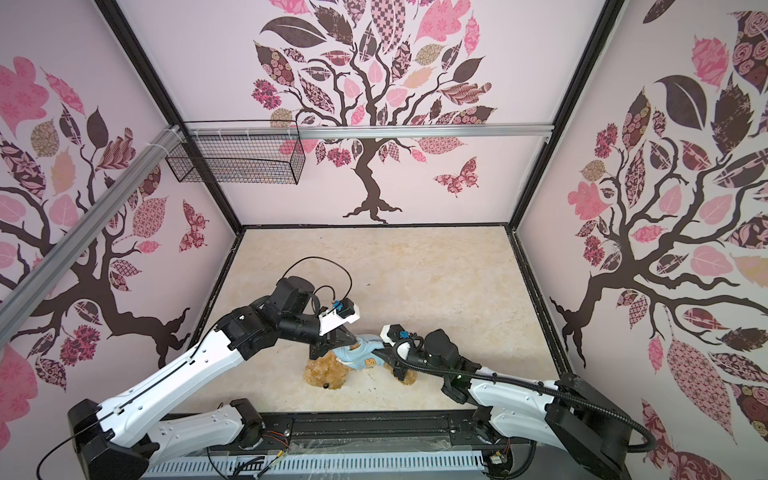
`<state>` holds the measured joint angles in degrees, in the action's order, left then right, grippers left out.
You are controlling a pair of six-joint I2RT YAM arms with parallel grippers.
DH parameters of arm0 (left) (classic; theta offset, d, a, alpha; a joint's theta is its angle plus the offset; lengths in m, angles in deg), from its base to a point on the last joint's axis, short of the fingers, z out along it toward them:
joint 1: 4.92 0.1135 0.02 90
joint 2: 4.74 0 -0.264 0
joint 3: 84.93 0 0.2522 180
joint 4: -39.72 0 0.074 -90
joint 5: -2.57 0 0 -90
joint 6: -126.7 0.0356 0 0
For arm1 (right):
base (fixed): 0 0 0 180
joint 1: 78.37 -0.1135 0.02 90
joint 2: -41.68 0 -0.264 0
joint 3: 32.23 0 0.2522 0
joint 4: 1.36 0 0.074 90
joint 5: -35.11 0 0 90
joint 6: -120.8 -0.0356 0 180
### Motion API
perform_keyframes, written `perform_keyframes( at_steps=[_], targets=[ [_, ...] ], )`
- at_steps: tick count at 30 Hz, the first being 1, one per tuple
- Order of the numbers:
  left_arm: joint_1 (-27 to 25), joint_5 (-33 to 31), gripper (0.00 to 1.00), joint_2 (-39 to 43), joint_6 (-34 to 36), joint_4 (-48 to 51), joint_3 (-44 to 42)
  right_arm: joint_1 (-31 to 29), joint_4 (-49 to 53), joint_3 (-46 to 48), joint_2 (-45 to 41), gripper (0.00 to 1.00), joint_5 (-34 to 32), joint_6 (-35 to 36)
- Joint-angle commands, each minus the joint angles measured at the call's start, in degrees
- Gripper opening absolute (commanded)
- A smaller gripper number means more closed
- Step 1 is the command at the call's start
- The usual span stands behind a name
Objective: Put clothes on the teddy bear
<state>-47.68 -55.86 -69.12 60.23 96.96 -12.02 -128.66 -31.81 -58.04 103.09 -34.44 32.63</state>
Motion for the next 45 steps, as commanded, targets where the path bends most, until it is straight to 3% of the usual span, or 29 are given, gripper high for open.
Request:
perform_keyframes(
  at_steps=[1, 7, 16, 26, 32, 39, 45],
  targets=[
    [-0.3, -2.08, 0.08, -1.49, 3.14, 4.46, 3.62, 0.16, -1.85, -3.47, 0.3, 0.01, 0.91, 0.61],
    [-1.21, -3.22, 0.08, -3.56, 4.79, 5.28, 3.54, 0.17, -2.02, -3.64, 0.2, 0.01, 0.82, 0.48],
    [-2.48, -2.98, 0.17, -4.86, 3.93, 2.16, 2.01, 0.18, -3.51, -4.47, 0.38, 0.01, 1.59, -1.86],
    [-4.83, -4.15, 0.35, -7.04, 4.21, 0.99, 1.51, 0.18, -8.89, -6.44, 2.21, 0.02, 2.3, -12.1],
    [-5.05, -4.98, 0.39, -5.76, 4.47, 0.29, 0.0, 0.17, -6.85, -7.94, 1.46, 0.02, -0.24, -15.52],
    [-5.05, -10.68, 0.34, -8.29, 3.45, -5.02, -1.03, -0.14, -13.51, -9.33, 2.66, 0.01, 4.03, -24.3],
    [-5.05, -7.8, 0.13, -7.97, -0.09, -7.25, -2.2, -0.28, -15.38, -7.78, 1.95, 0.01, 1.66, -24.93]
  ],
)
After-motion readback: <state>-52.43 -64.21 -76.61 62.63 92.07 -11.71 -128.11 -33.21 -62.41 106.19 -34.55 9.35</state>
